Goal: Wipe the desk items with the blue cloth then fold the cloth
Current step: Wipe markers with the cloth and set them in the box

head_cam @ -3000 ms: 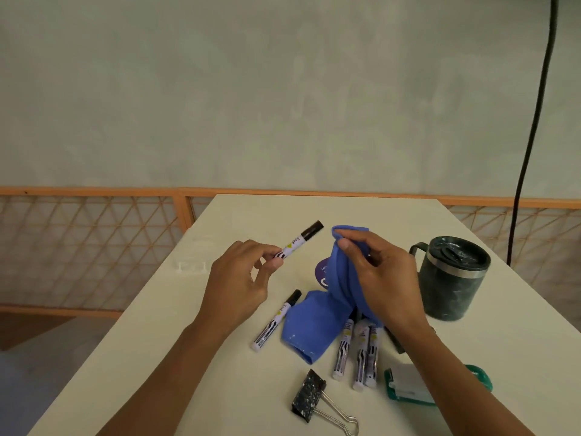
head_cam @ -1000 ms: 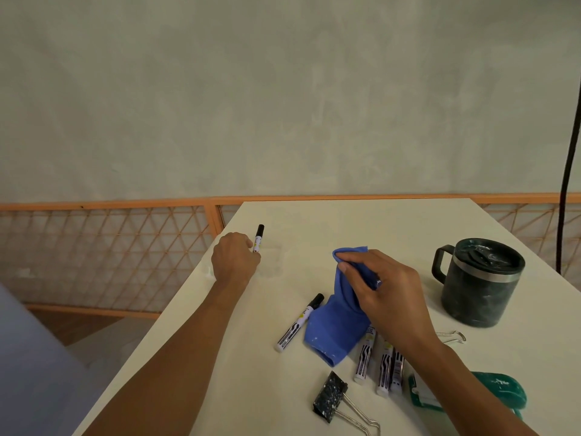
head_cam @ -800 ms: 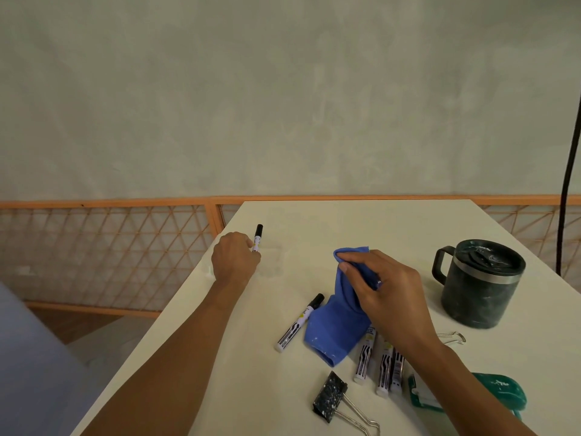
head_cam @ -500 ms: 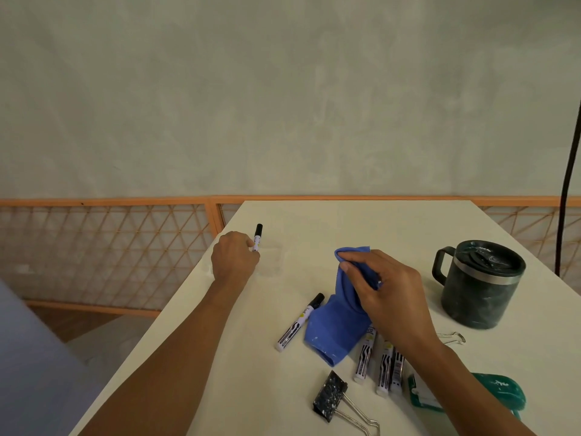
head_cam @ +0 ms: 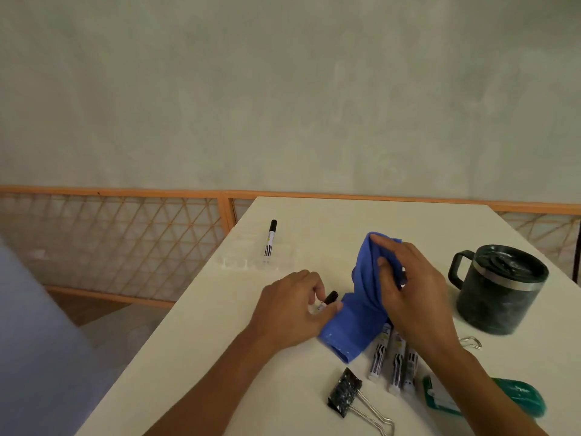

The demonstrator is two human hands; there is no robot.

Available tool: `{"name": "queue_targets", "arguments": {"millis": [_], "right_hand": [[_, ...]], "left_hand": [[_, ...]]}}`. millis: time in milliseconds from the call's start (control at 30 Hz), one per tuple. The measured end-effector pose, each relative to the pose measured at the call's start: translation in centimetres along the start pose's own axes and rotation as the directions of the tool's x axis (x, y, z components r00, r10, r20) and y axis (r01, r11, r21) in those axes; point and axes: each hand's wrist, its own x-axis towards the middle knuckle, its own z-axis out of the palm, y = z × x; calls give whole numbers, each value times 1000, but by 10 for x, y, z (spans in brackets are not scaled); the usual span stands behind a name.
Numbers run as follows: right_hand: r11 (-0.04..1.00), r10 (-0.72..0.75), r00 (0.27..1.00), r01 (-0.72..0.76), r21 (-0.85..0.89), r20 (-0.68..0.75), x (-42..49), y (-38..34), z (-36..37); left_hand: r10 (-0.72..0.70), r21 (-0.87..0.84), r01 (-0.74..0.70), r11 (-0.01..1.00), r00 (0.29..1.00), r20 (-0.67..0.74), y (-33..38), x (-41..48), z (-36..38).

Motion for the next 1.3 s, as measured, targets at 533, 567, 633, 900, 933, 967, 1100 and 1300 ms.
{"name": "queue_targets", "arguments": {"millis": [533,567,633,900,933,967,1100,1300], "right_hand": [[998,61,998,-60,34,-20,-3,-7,-1],[997,58,998,-57,51,-22,-3,-8,-1],[996,40,999,-37,87,-34,-3,-9,-3],[976,50,993,-27,215,-102,-7,-13,-2],[976,47,993,-22,217,-108,-7,-13,-2],[975,48,993,-23,220,-110,-6,-13,-3],[979,50,994,-29,203,-96,-5,-16,-3],[955,169,986,-162,247,-9,-10,-18,4]], "left_hand": [[-12,-83,23,996,991,134,-33,4,-6],[-8,-92,18,996,995,98,-32,4,-6],[-3,-119,1,993,1000,-10,-33,6,-6],[-9,-452,-93,887,976,-219,0,2,-3],[7,-463,-113,879,974,-225,3,1,-1],[23,-463,-133,876,971,-237,6,0,1],[62,-419,-173,891,962,-266,13,-1,-1],[113,-376,-223,899,950,-292,8,1,2]]}}
